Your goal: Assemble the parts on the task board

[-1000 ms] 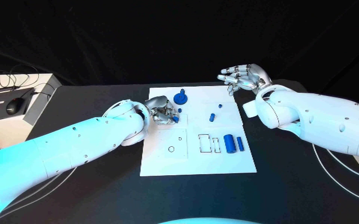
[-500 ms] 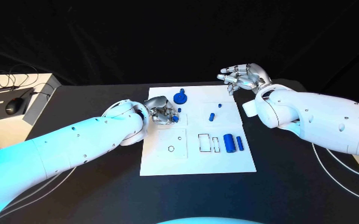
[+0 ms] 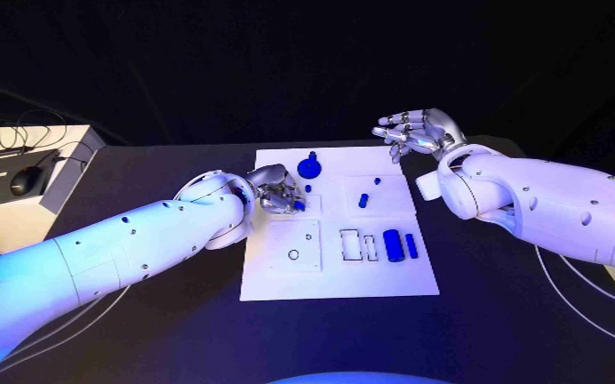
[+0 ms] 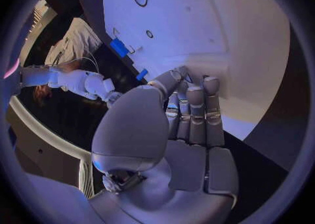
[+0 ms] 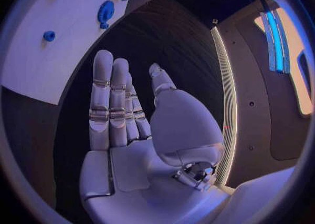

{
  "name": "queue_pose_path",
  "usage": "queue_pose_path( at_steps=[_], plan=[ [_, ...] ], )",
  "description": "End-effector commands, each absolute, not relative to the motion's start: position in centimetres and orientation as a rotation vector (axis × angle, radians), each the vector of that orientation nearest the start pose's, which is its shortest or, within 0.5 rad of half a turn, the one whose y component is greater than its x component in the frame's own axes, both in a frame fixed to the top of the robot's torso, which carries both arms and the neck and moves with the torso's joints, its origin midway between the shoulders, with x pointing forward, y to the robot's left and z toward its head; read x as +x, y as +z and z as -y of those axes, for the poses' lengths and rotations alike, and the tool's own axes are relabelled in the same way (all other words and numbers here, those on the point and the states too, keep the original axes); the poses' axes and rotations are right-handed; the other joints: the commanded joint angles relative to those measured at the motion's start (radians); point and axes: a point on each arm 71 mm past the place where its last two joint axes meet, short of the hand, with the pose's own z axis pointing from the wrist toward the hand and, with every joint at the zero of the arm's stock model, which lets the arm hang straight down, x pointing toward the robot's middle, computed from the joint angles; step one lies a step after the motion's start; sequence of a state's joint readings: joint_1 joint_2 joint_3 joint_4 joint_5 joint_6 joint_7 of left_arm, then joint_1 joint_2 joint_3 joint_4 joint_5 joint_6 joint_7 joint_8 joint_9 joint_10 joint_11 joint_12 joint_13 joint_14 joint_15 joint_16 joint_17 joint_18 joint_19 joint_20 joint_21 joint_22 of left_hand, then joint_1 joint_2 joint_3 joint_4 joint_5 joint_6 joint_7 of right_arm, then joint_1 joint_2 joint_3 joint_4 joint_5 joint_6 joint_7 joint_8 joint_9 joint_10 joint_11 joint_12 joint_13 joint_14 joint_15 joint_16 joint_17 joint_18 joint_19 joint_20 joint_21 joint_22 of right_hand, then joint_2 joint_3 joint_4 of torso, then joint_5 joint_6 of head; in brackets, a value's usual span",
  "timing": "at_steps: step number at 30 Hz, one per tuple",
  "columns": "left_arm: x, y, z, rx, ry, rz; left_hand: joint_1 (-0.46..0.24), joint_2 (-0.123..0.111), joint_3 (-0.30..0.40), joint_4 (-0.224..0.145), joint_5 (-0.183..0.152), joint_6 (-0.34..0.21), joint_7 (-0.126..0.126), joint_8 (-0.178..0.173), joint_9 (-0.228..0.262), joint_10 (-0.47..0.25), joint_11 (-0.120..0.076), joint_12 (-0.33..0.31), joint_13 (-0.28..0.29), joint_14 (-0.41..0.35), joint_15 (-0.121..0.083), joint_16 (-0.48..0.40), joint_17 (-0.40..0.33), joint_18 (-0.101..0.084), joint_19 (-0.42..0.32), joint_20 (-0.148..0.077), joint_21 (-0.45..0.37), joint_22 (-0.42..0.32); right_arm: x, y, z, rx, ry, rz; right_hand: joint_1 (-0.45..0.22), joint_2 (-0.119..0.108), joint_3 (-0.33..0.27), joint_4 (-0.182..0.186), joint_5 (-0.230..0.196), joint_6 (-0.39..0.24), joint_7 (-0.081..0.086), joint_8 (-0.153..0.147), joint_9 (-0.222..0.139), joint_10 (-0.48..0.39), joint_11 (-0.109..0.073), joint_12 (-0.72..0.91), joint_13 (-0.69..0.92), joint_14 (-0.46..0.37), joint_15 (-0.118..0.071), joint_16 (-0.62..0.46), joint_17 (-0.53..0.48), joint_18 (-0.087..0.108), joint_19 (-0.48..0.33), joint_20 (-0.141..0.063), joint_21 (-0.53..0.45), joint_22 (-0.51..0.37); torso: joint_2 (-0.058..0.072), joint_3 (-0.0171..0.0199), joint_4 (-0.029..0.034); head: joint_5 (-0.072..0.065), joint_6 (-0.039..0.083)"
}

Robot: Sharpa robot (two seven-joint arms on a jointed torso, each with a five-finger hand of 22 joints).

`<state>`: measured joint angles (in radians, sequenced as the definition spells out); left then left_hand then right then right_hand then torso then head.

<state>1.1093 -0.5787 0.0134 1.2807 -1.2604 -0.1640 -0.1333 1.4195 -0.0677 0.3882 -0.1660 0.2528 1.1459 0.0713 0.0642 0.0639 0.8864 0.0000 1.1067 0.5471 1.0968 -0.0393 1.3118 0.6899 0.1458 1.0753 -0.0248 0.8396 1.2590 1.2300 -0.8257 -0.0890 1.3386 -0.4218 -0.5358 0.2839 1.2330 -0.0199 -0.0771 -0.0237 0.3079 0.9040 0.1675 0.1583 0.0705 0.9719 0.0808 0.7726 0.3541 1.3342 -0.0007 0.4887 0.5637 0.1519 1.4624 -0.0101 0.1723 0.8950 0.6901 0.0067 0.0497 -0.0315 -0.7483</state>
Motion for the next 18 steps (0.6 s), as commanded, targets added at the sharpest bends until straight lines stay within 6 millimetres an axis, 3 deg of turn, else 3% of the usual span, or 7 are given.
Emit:
queue_pose_path(
  at_steps=[1, 18],
  plan=[
    [50.87, -23.68, -13.08, -0.025, -0.794, -1.896, 0.005, 0.009, 0.002, -0.008, -0.006, 0.005, 0.0, -0.002, 0.001, 0.004, 0.002, 0.006, -0.001, 0.001, 0.0, 0.005, -0.001, 0.019, -0.003, 0.001, 0.007, 0.001, 52.17, -18.56, 26.47, 0.763, 1.045, -1.403, -0.003, 0.007, -0.005, -0.002, 0.004, 0.003, 0.007, 0.001, 0.0, -0.001, -0.007, -0.001, 0.002, 0.007, 0.001, -0.003, 0.001, 0.014, 0.013, -0.005, 0.004, -0.001, 0.0, 0.0, -0.0004, 0.0, 0.001],
    [51.02, -23.39, -13.11, -0.032, -0.803, -1.859, 0.002, 0.011, 0.006, -0.012, -0.006, -0.02, 0.001, -0.003, 0.0, 0.007, 0.002, 0.005, -0.004, 0.004, 0.0, 0.005, -0.002, 0.02, -0.002, 0.001, 0.01, 0.002, 52.17, -18.6, 26.43, 0.763, 1.046, -1.405, -0.003, 0.007, -0.005, -0.002, 0.004, 0.003, 0.007, 0.001, 0.0, -0.001, -0.007, -0.001, 0.002, 0.007, 0.001, -0.003, 0.001, 0.014, 0.013, -0.005, 0.004, -0.001, 0.001, 0.001, -0.0006, 0.001, 0.002]
  ],
)
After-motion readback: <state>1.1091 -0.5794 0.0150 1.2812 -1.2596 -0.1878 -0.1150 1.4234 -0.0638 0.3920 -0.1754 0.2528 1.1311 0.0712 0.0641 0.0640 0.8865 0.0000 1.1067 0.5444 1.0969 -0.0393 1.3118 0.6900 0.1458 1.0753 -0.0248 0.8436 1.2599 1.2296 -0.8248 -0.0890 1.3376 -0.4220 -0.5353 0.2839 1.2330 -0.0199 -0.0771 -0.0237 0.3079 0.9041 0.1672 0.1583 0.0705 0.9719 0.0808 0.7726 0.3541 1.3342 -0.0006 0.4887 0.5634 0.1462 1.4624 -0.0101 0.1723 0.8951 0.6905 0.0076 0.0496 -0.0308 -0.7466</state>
